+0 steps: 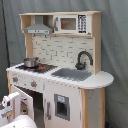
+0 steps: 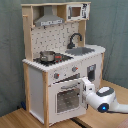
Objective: Play with the kitchen
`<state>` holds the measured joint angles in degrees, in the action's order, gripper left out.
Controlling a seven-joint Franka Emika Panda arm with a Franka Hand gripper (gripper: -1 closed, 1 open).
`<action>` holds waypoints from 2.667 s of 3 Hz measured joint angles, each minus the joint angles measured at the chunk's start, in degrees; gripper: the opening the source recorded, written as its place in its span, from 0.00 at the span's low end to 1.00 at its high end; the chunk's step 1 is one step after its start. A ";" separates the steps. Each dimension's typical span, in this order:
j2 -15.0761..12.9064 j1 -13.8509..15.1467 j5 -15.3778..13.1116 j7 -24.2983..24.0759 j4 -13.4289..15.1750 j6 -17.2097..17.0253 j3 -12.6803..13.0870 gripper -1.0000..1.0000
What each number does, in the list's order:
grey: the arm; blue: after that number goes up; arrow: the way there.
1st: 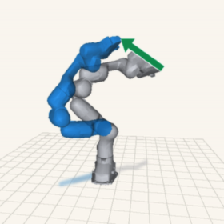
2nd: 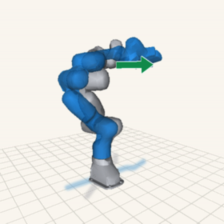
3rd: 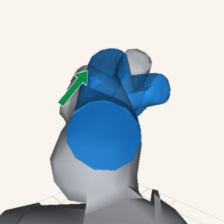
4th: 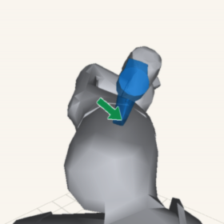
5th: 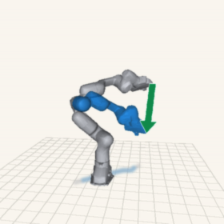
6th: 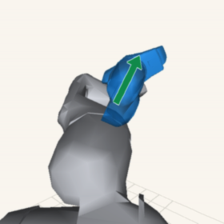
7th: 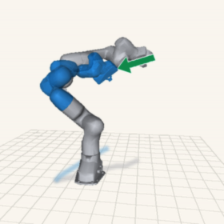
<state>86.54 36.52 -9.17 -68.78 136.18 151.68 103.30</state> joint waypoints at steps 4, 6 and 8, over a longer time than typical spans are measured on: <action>-0.03 -0.98 -2.91 0.25 7.39 6.11 -1.49 1.00; -0.04 -11.18 -3.14 5.87 10.71 1.64 -1.51 1.00; -0.03 -15.62 -3.57 17.52 11.03 -0.74 -4.00 1.00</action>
<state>86.51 20.90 -12.74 -51.25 147.21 150.94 99.30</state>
